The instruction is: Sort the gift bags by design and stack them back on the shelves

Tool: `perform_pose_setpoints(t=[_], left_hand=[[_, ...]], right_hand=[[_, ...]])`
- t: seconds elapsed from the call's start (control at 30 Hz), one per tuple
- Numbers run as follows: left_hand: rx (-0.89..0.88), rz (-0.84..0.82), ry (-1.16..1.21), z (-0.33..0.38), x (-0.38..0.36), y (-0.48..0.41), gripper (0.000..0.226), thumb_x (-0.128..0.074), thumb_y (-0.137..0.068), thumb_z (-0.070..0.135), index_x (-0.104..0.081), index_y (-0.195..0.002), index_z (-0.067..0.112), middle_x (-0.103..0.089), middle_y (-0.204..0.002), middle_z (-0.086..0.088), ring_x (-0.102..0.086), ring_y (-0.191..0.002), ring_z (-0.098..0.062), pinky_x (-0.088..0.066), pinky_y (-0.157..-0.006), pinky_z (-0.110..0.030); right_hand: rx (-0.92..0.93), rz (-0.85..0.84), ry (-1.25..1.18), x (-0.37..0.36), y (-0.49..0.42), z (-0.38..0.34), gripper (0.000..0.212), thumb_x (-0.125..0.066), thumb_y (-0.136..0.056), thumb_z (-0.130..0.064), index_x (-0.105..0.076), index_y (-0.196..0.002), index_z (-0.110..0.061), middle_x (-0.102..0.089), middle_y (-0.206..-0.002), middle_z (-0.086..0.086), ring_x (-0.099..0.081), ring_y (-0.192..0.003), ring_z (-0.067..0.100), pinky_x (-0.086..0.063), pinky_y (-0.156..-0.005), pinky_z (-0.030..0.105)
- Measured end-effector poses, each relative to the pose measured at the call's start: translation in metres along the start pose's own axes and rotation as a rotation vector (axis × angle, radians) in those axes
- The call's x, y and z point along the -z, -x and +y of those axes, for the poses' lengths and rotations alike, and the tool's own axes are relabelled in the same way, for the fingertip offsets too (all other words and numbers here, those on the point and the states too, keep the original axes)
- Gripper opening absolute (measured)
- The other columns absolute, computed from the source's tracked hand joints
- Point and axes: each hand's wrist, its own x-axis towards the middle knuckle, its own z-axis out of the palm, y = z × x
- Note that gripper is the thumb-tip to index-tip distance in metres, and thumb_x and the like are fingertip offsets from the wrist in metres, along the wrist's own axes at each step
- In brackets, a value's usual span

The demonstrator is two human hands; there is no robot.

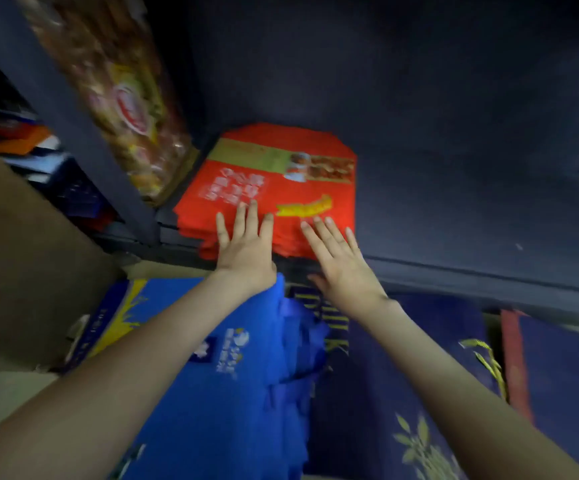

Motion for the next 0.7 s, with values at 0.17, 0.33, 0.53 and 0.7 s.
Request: perform_pose_setpoints(t=[0.17, 0.33, 0.53, 0.7], left_hand=[[-0.376, 0.240, 0.218, 0.122, -0.006, 0.070, 0.062, -0.051, -0.089, 0.022, -0.029, -0.146, 0.008, -0.003, -0.159, -0.015, 0.000, -0.146, -0.030, 0.005, -0.115, -0.051], [-0.864, 0.264, 0.138, 0.224, -0.063, 0.166, 0.064, -0.070, -0.072, 0.020, -0.053, -0.132, 0.005, -0.030, -0.151, -0.022, -0.027, -0.141, -0.035, -0.013, -0.112, -0.057], [-1.269, 0.106, -0.282, 0.258, -0.116, 0.242, 0.066, -0.078, -0.057, 0.020, -0.064, -0.121, 0.011, -0.045, -0.143, -0.017, -0.041, -0.134, -0.029, -0.022, -0.111, -0.052], [-1.333, 0.160, -0.506, 0.239, -0.137, 0.256, 0.072, -0.060, -0.083, 0.019, -0.029, -0.147, 0.008, -0.006, -0.158, -0.019, -0.004, -0.146, -0.033, 0.009, -0.111, -0.055]], right_hand=[[-0.309, 0.193, -0.018, 0.024, 0.192, 0.025, 0.068, -0.050, -0.076, 0.000, -0.035, -0.142, 0.000, -0.044, -0.143, 0.017, -0.030, -0.137, 0.028, -0.025, -0.114, 0.046], [-0.375, -0.191, 0.185, 0.017, 0.403, 0.029, 0.072, -0.059, -0.073, -0.015, -0.034, -0.141, -0.006, -0.046, -0.139, 0.013, -0.050, -0.122, 0.031, -0.032, -0.101, 0.041], [-0.654, -0.742, 0.150, 0.000, 0.513, 0.011, 0.112, -0.066, -0.080, -0.053, 0.022, -0.147, -0.031, 0.009, -0.160, 0.004, 0.003, -0.147, 0.026, -0.007, -0.115, 0.053], [-0.949, -0.435, 0.086, -0.007, 0.512, 0.037, 0.086, -0.050, -0.094, -0.026, 0.016, -0.149, -0.019, 0.004, -0.161, 0.006, -0.001, -0.148, 0.026, -0.017, -0.116, 0.047]])
